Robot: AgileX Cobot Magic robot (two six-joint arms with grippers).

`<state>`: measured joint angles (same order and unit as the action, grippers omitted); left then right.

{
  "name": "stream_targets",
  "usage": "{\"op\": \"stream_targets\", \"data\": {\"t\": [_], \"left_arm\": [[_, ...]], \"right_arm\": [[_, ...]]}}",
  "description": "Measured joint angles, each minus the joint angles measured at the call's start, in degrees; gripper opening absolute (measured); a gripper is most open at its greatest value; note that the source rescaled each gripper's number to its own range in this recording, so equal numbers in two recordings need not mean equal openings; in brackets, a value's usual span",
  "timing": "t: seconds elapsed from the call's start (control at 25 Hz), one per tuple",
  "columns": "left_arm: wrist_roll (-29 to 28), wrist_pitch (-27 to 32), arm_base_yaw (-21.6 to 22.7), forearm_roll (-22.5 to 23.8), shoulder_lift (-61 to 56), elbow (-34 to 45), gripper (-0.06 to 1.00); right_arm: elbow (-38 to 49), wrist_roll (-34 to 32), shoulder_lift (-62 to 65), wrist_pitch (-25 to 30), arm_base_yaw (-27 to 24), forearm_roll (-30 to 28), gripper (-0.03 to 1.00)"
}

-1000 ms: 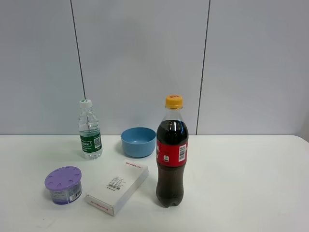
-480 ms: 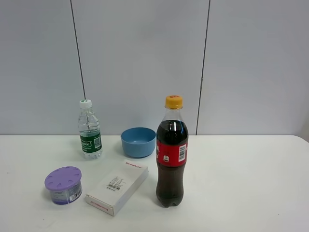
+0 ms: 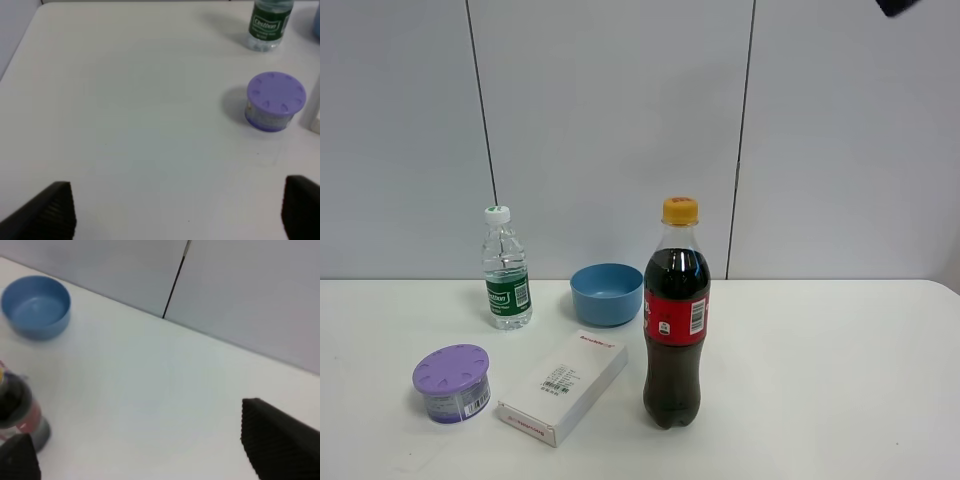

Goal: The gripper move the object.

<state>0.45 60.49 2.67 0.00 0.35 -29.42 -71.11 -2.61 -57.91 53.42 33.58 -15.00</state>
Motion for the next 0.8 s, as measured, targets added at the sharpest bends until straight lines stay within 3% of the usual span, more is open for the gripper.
{"op": "stream_targets", "data": {"t": [0.2, 0.48, 0.8], "left_arm": [[0.0, 0.0, 0.0, 0.0, 0.0, 0.0, 1.00], [0.0, 0.0, 0.0, 0.0, 0.0, 0.0, 1.00], [0.0, 0.0, 0.0, 0.0, 0.0, 0.0, 1.00]], "right_arm": [[18.2, -4.9, 15.8, -7.2, -8.3, 4.4, 0.34], [31.8, -5.4, 34.1, -7.5, -23.1, 8.7, 0.34], [42.4, -5.4, 50.4, -4.0, -31.1, 10.0, 0.34]]}}
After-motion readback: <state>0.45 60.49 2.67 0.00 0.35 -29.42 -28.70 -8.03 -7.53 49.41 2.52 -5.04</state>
